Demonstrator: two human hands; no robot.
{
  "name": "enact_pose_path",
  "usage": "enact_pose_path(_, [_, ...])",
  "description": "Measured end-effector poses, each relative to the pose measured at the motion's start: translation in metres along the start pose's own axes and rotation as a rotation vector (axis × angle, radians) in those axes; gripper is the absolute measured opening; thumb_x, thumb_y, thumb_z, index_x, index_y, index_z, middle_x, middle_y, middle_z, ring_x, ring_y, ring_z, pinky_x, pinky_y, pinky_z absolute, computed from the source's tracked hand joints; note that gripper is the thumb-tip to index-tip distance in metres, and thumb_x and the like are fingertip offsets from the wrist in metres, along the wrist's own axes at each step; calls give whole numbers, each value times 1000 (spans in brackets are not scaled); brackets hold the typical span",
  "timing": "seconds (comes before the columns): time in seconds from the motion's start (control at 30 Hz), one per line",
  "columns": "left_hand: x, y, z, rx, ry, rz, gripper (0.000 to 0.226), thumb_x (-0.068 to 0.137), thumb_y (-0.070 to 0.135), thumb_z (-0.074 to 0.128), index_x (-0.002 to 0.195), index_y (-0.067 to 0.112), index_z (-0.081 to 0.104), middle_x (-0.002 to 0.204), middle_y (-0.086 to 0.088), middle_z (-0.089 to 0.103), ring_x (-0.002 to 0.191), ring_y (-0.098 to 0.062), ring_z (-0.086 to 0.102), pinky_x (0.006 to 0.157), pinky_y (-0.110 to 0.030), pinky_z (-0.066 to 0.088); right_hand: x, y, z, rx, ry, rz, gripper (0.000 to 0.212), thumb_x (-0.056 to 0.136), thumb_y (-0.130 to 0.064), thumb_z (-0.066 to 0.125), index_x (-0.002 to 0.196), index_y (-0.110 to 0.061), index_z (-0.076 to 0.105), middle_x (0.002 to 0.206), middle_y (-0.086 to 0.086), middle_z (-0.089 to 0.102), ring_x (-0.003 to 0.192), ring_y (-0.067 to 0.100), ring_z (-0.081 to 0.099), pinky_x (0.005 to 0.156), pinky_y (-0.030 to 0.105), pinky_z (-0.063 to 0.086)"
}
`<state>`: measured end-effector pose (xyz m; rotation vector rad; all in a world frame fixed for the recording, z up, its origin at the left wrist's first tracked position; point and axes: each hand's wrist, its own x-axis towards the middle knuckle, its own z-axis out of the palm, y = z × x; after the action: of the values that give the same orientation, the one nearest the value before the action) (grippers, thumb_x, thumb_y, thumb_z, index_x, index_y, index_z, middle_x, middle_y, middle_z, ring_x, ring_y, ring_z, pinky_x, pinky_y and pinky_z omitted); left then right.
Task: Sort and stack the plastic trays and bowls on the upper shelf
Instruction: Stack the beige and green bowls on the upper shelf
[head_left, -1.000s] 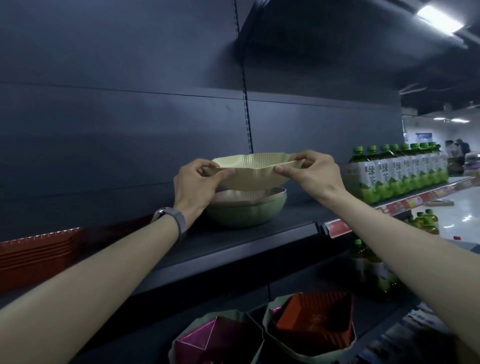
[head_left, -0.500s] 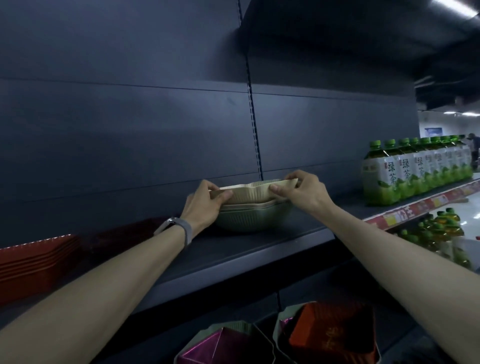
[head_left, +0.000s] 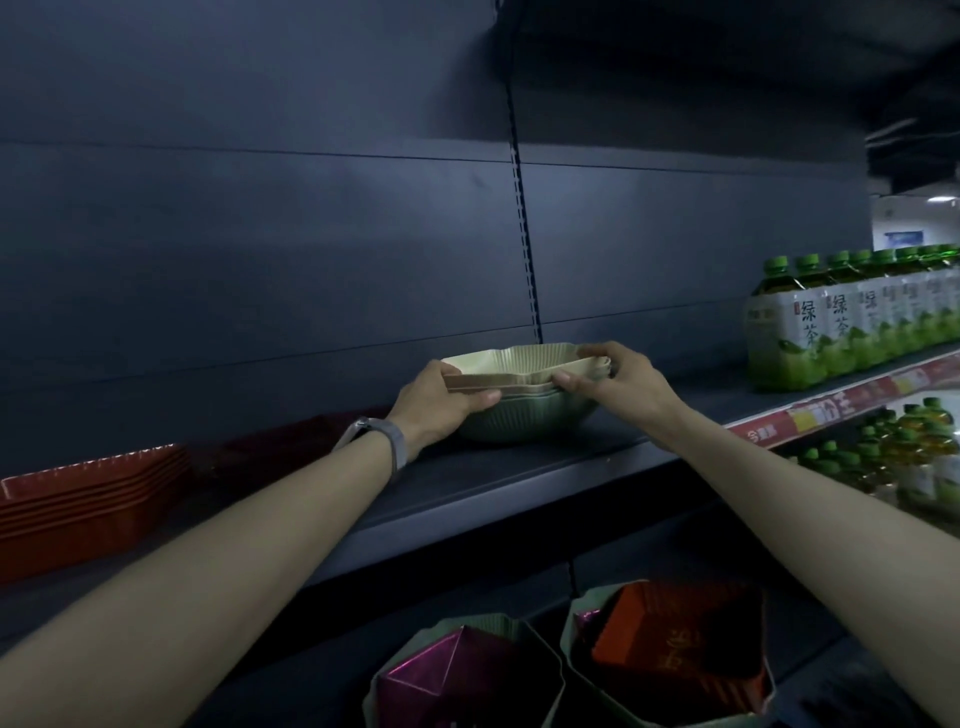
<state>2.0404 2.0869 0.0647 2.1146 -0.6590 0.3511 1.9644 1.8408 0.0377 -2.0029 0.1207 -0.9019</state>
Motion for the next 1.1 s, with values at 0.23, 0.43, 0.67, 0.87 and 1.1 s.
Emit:
enact_pose_path(0.23, [1, 2, 5, -88, 99, -5, 45, 88, 39, 83, 121, 17, 64, 121, -2, 68, 114, -20, 62, 91, -26, 47, 0, -1, 7, 35, 30, 21, 81, 76, -48, 91, 146, -25, 56, 136, 4, 64, 122, 23, 63, 100, 31, 51])
enact_pose_path(0.43, [-1, 7, 1, -68, 119, 0, 43, 89, 45, 80, 119, 19, 66, 117, 1, 69, 110, -17, 63, 86, -25, 45, 3, -10, 1, 16, 31, 8, 75, 79, -53, 88, 143, -27, 58, 133, 6, 65, 123, 26, 62, 107, 40, 52])
enact_pose_path(0.67, [-13, 5, 11, -21, 56, 9, 71, 93, 59, 69, 152, 24, 50, 151, -2, 55, 143, -26, 47, 117, -35, 39, -9, -6, 3, 5, 33, 22, 61, 84, -57, 81, 134, -27, 61, 126, 5, 68, 119, 25, 62, 97, 32, 50])
enact_pose_path(0.87, [-14, 7, 12, -18, 50, -19, 73, 94, 58, 69, 154, 22, 47, 155, -6, 52, 144, -28, 45, 118, -37, 39, -13, -10, 2, -13, 13, 31, 67, 87, -57, 79, 142, -25, 58, 134, 7, 65, 121, 24, 61, 96, 29, 47])
enact_pose_path(1.1, [-29, 23, 13, -113, 116, -28, 73, 94, 48, 73, 155, 19, 45, 154, -5, 51, 140, -25, 49, 107, -28, 39, -34, -17, 1, -3, 101, 11, 60, 93, -50, 75, 143, -23, 59, 136, 6, 67, 127, 26, 61, 107, 33, 48])
